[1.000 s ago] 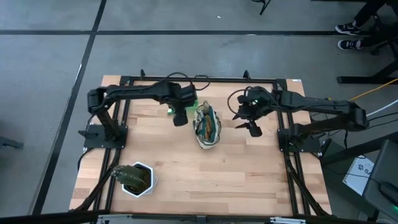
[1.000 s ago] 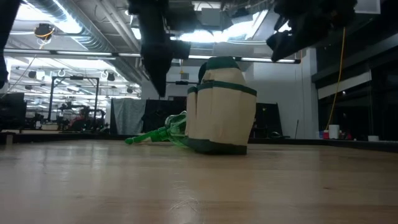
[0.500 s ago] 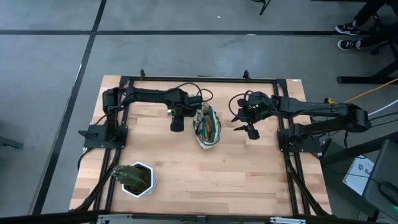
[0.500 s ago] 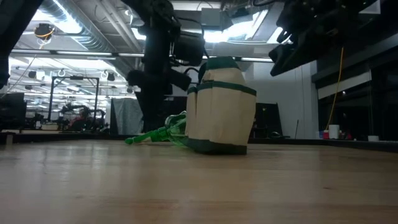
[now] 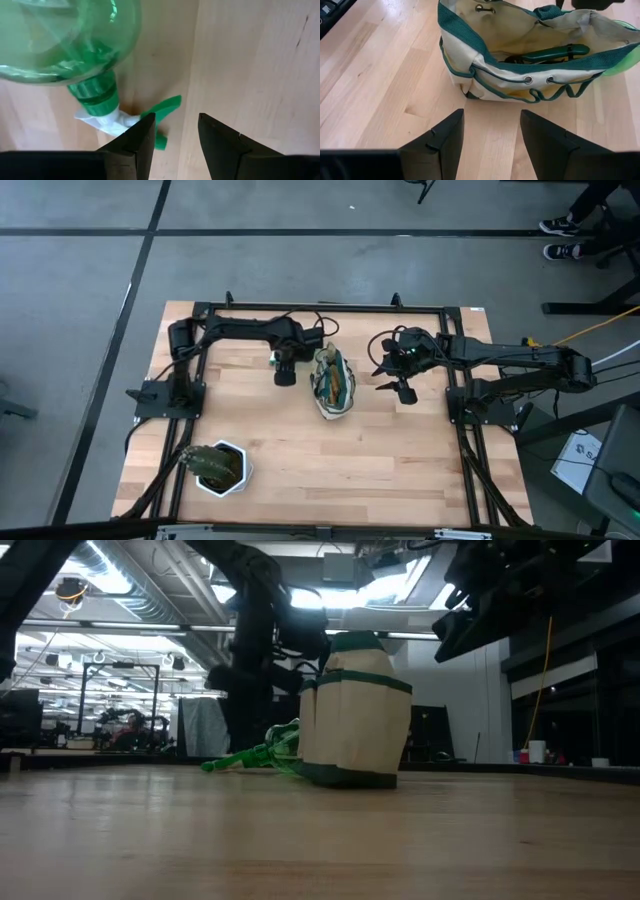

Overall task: Pick & Place Garden tools in Gardening bag
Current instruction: Put the green spray bottle into the white gardening bag

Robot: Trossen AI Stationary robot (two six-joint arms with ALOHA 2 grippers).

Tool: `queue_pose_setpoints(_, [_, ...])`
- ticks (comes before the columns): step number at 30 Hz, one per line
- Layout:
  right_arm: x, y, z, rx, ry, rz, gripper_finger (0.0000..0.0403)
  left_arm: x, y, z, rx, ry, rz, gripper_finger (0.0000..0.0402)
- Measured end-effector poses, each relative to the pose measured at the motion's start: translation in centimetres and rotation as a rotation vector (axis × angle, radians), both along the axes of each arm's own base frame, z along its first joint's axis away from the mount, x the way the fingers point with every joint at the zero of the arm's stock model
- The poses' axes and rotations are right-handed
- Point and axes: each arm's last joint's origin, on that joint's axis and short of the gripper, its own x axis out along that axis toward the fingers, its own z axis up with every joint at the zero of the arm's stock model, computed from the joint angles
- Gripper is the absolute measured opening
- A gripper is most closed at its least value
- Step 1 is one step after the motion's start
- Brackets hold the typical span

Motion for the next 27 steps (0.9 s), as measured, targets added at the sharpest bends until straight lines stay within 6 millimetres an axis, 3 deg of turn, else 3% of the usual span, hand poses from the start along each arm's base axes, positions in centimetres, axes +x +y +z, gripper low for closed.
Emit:
queue_pose_setpoints(21, [0.1, 0.0, 0.1, -0.003, -0.011, 0.0, 0.0196, 1.1, 0.5, -2.8, 0.084, 0.044, -0.011, 0.014])
queue_pose_setpoints(24, [0.1, 0.0, 0.1, -0.003, -0.011, 0.0, 0.0196, 1.1, 0.6, -2.8, 0.105, 0.052, -0.028, 0.0119])
queue_pose_setpoints(27, [0.1, 0.0, 0.1, -0.002, -0.011, 0.0, 0.0196, 1.1, 0.6, -2.8, 0.104, 0.054, -0.037, 0.0074])
